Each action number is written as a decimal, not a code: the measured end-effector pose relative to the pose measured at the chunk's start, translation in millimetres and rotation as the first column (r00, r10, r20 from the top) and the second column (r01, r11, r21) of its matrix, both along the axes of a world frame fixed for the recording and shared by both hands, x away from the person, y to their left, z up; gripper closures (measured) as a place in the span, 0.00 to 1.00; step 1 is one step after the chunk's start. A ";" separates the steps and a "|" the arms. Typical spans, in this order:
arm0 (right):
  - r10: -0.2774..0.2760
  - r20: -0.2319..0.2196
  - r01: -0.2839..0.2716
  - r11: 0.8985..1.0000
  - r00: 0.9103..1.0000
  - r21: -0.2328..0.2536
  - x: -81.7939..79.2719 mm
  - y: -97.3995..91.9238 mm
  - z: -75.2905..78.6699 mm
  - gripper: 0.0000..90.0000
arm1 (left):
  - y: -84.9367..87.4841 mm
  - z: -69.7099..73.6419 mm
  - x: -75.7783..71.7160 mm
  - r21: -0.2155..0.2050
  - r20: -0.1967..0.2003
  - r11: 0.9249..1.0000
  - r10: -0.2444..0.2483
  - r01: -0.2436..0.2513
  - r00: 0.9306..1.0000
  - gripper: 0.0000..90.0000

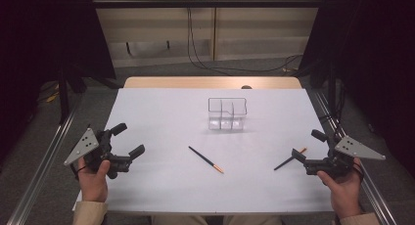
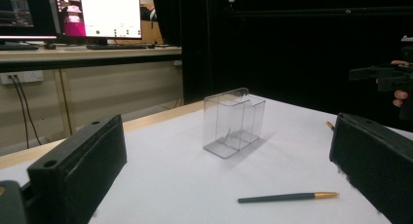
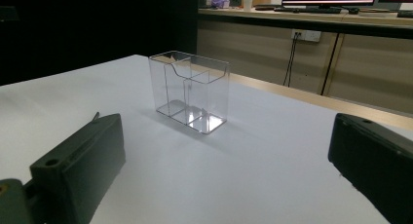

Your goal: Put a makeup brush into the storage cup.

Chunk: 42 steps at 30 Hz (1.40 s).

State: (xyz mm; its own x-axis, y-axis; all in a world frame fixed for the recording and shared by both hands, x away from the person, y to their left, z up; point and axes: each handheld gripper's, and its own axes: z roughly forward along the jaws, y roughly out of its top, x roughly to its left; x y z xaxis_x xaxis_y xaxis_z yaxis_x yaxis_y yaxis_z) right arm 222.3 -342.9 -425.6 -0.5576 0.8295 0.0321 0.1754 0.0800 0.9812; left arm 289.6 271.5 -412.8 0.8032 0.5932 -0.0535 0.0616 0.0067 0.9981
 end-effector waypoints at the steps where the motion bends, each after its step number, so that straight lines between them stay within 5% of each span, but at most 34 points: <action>1: -0.002 0.000 0.002 1.000 1.000 0.000 -0.5 -0.1 0.0 0.00 | -2.2 0.1 1.3 -0.001 -0.001 1.000 -0.003 0.003 1.000 0.00; 22: 0.030 0.003 -0.030 1.000 1.000 0.006 4.3 3.6 -2.8 0.00 | -40.8 2.4 21.6 -0.003 -0.001 0.996 -0.086 0.086 0.996 0.00; 26: 0.033 -0.002 -0.033 0.999 0.999 0.010 6.7 4.1 -3.5 0.00 | -48.8 4.4 22.5 0.023 0.007 0.995 -0.097 0.097 0.995 0.00; 42: 0.045 -0.012 -0.045 0.999 0.999 0.006 9.7 9.6 -2.5 0.00 | -87.3 1.6 31.4 0.043 -0.002 0.984 -0.173 0.173 0.985 0.00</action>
